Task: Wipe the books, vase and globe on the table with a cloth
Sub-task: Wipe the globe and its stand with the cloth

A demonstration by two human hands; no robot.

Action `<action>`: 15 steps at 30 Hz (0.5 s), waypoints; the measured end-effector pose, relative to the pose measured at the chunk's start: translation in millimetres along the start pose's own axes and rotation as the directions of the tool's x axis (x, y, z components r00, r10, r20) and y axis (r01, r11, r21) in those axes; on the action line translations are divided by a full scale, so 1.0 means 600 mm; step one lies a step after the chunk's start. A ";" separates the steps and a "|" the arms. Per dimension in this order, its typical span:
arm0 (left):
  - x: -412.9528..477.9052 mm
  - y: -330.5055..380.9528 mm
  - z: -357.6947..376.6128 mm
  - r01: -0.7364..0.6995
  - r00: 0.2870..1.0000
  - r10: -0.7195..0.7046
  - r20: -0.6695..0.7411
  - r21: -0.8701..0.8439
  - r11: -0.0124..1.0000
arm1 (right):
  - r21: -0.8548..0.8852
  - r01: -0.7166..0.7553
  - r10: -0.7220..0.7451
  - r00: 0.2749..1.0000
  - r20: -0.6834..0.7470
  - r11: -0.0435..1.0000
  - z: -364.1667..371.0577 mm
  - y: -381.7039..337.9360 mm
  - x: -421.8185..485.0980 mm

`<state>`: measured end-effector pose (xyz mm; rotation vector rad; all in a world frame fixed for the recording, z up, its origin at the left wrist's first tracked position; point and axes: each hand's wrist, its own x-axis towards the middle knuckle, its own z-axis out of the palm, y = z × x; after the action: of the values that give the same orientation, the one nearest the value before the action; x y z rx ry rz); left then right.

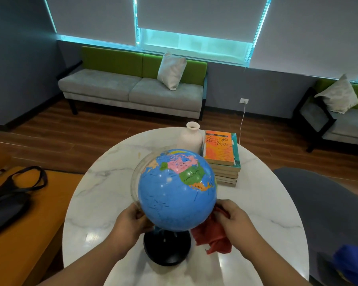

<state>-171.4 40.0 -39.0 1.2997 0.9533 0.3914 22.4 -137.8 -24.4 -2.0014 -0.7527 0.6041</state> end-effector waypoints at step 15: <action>-0.008 0.060 -0.098 -0.170 0.981 0.192 -0.002 0.463 0.870 | -0.032 -0.035 0.038 0.993 0.111 0.999 0.013 -0.034 -0.005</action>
<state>-210.6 83.4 -2.2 1.8331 1.0034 0.3514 9.7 -126.7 -10.0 -2.0258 -0.7978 0.7344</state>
